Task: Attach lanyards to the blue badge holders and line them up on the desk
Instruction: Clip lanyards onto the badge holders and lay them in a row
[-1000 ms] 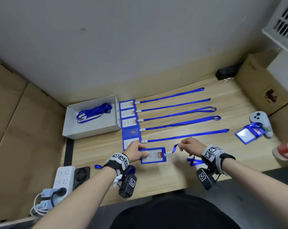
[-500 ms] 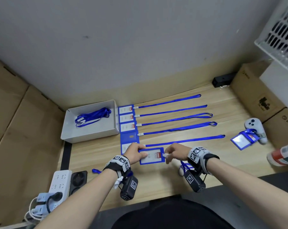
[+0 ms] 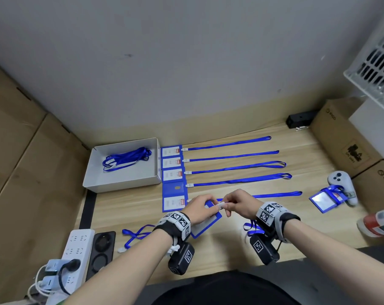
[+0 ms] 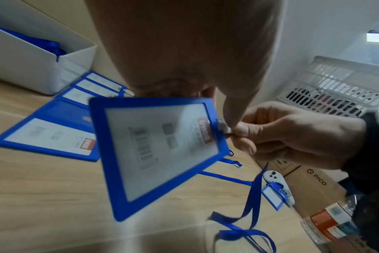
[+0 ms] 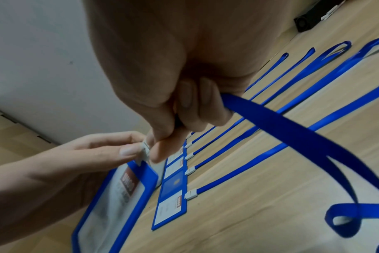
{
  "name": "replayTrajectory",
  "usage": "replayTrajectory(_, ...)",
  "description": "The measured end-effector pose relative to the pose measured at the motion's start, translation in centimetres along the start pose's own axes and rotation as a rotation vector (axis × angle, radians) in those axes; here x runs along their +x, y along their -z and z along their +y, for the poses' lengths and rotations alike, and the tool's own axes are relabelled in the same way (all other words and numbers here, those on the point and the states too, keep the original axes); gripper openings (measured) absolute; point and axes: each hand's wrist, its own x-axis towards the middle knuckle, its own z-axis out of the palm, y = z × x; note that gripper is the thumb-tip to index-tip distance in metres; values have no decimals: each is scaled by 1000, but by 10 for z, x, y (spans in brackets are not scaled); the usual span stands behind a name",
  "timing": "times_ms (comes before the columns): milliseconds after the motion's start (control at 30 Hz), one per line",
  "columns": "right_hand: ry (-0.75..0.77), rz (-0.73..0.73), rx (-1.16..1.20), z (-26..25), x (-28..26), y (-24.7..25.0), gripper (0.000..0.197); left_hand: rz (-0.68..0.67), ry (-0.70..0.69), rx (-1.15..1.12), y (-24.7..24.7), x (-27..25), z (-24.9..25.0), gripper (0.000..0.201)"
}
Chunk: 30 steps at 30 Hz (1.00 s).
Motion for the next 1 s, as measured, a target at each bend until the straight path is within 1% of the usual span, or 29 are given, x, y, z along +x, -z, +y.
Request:
replayTrajectory(67,-5,60,-7,0,3,1,35,45,-5,8,-1,3,2,27)
replayTrajectory(167,-13,131,-11,-3,4,3,31,76,6,-60,1,6,2,24)
replayTrajectory(300,-41,192,33,-10,6,1,32,60,0,-205,5,5,5,16)
replayTrajectory(433,-44,249,-14,-18,10,2,27,66,27,-317,10,8,4,14)
replayTrajectory(567,-35,305,-48,-30,13,2,22,98,69,-380,12,14,-2,9)
replayTrajectory(667,-35,328,-24,-36,14,-1,17,113,86,-425,14,16,-3,24)
replayTrajectory(700,-38,332,-12,-37,15,-3,16,117,91,-439,14,17,-4,24)
replayTrajectory(800,-51,331,-34,-43,15,-6,17,130,94,-475,15,17,-7,12)
replayTrajectory(833,-57,333,-45,-45,16,-6,18,130,87,-505,15,16,-10,11)
replayTrajectory(933,-62,337,-82,-49,19,-3,18,125,38,-584,16,11,-16,12)
replayTrajectory(1000,-69,323,-110,-52,22,0,18,131,9,-599,18,8,-17,18)
